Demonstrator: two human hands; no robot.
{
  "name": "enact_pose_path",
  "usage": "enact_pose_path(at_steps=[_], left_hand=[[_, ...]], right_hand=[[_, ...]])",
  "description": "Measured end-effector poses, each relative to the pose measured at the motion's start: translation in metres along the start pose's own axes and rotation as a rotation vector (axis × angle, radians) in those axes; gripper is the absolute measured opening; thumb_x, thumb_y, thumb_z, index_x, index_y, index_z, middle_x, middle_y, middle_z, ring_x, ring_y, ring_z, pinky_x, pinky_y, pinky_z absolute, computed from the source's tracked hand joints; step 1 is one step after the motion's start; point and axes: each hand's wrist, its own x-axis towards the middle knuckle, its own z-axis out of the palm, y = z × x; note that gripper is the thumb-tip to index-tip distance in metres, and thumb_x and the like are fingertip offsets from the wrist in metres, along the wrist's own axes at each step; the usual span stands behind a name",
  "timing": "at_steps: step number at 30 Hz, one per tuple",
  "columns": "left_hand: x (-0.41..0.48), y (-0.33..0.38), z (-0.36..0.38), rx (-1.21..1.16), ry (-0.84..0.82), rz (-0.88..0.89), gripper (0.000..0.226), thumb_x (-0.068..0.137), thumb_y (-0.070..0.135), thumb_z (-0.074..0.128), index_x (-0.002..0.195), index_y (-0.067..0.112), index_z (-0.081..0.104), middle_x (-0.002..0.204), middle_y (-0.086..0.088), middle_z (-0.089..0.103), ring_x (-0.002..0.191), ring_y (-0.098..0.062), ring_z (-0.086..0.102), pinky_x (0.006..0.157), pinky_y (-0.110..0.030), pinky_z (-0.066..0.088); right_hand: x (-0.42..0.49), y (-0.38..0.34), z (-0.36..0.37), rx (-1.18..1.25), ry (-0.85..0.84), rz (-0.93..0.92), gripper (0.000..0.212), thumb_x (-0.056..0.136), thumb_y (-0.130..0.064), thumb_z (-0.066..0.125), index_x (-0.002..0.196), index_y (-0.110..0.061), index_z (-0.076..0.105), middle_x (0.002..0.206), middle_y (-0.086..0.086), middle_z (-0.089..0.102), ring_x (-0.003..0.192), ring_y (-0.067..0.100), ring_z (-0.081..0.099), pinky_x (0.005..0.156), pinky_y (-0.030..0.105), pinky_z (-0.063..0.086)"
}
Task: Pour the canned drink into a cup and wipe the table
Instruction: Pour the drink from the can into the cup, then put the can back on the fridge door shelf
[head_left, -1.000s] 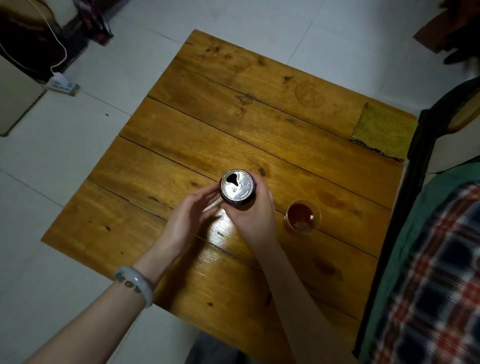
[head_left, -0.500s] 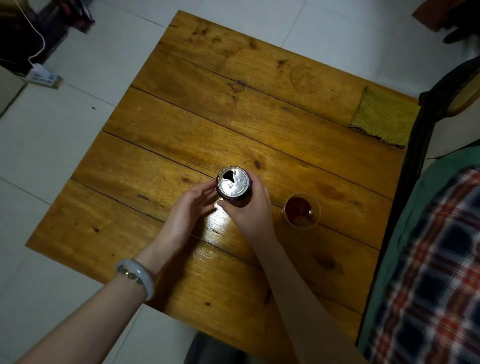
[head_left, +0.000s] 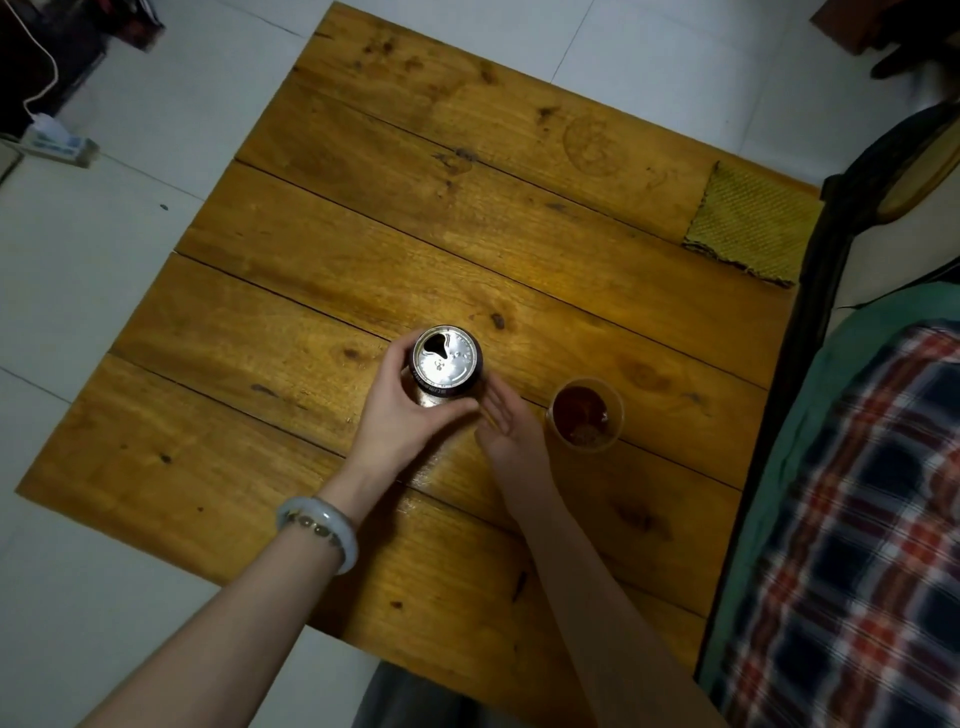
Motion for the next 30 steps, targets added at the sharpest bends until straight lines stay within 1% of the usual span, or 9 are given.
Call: enact_pose_path(at_steps=[3, 6, 11, 13, 16, 19, 23, 27, 30], left_hand=[[0.005, -0.001, 0.004, 0.021, 0.028, 0.011, 0.072, 0.06, 0.006, 0.087, 0.117, 0.022, 0.046, 0.11, 0.023, 0.051, 0.098, 0.026, 0.045, 0.084, 0.003, 0.033], [0.002, 0.001, 0.004, 0.018, 0.063, 0.02, 0.07, 0.06, 0.005, 0.087, 0.115, 0.021, 0.046, 0.107, 0.023, 0.051, 0.095, 0.028, 0.045, 0.082, 0.003, 0.033], [-0.013, 0.01, -0.008, -0.02, 0.07, -0.01, 0.072, 0.06, 0.01, 0.087, 0.119, 0.021, 0.048, 0.108, 0.023, 0.053, 0.098, 0.02, 0.047, 0.089, -0.005, 0.039], [-0.021, 0.021, -0.014, -0.037, 0.059, -0.005, 0.071, 0.061, 0.006, 0.086, 0.12, 0.017, 0.048, 0.106, 0.022, 0.053, 0.096, 0.017, 0.049, 0.083, -0.003, 0.041], [-0.038, 0.044, -0.026, -0.07, 0.075, -0.003, 0.068, 0.063, 0.002, 0.084, 0.118, 0.016, 0.048, 0.103, 0.02, 0.053, 0.095, 0.008, 0.051, 0.073, 0.002, 0.039], [-0.062, 0.07, -0.043, -0.063, 0.098, 0.02, 0.071, 0.061, 0.006, 0.086, 0.122, 0.013, 0.049, 0.108, 0.012, 0.056, 0.102, -0.002, 0.052, 0.076, 0.002, 0.039], [-0.106, 0.115, -0.074, -0.047, 0.111, 0.075, 0.069, 0.063, 0.006, 0.085, 0.123, 0.006, 0.05, 0.107, 0.01, 0.055, 0.094, 0.008, 0.05, 0.073, 0.003, 0.036], [-0.15, 0.149, -0.116, -0.028, 0.168, 0.081, 0.065, 0.065, 0.01, 0.085, 0.12, 0.015, 0.051, 0.105, 0.017, 0.055, 0.094, 0.009, 0.052, 0.075, 0.002, 0.037], [-0.186, 0.168, -0.147, -0.035, 0.244, 0.089, 0.065, 0.064, 0.012, 0.085, 0.117, 0.023, 0.05, 0.106, 0.019, 0.056, 0.095, 0.011, 0.053, 0.083, -0.006, 0.042]], right_hand=[[0.0, -0.002, 0.0, 0.017, -0.031, 0.033, 0.064, 0.079, 0.021, 0.041, 0.137, -0.008, 0.041, 0.136, 0.002, 0.05, 0.127, 0.013, 0.047, 0.097, 0.014, 0.042], [-0.002, -0.009, -0.003, 0.048, -0.024, 0.106, 0.066, 0.08, 0.02, 0.04, 0.14, -0.007, 0.037, 0.14, 0.007, 0.047, 0.128, 0.015, 0.045, 0.102, 0.023, 0.042], [-0.022, -0.039, -0.005, 0.132, -0.094, 0.195, 0.063, 0.079, 0.023, 0.034, 0.132, -0.012, 0.043, 0.113, -0.005, 0.059, 0.102, 0.001, 0.057, 0.097, 0.029, 0.044], [-0.029, -0.049, -0.007, 0.153, -0.111, 0.242, 0.062, 0.079, 0.024, 0.033, 0.131, -0.009, 0.043, 0.114, -0.003, 0.06, 0.098, 0.003, 0.058, 0.099, 0.035, 0.042], [-0.046, -0.072, -0.009, 0.192, -0.146, 0.322, 0.061, 0.079, 0.025, 0.031, 0.132, -0.003, 0.041, 0.113, 0.0, 0.06, 0.1, 0.009, 0.058, 0.099, 0.032, 0.044], [-0.07, -0.101, -0.01, 0.18, -0.181, 0.351, 0.066, 0.076, 0.026, 0.033, 0.134, -0.003, 0.04, 0.124, 0.007, 0.056, 0.115, 0.015, 0.053, 0.108, 0.037, 0.038], [-0.105, -0.145, -0.005, 0.131, -0.314, 0.357, 0.064, 0.073, 0.026, 0.032, 0.126, -0.006, 0.046, 0.129, 0.011, 0.053, 0.124, 0.022, 0.049, 0.107, 0.038, 0.038], [-0.142, -0.185, 0.01, 0.011, -0.443, 0.315, 0.059, 0.076, 0.024, 0.033, 0.129, -0.001, 0.045, 0.127, 0.013, 0.053, 0.12, 0.022, 0.051, 0.104, 0.035, 0.041], [-0.167, -0.214, 0.028, -0.057, -0.569, 0.292, 0.067, 0.07, 0.019, 0.04, 0.135, 0.002, 0.041, 0.134, 0.016, 0.051, 0.123, 0.021, 0.051, 0.107, 0.04, 0.039]])
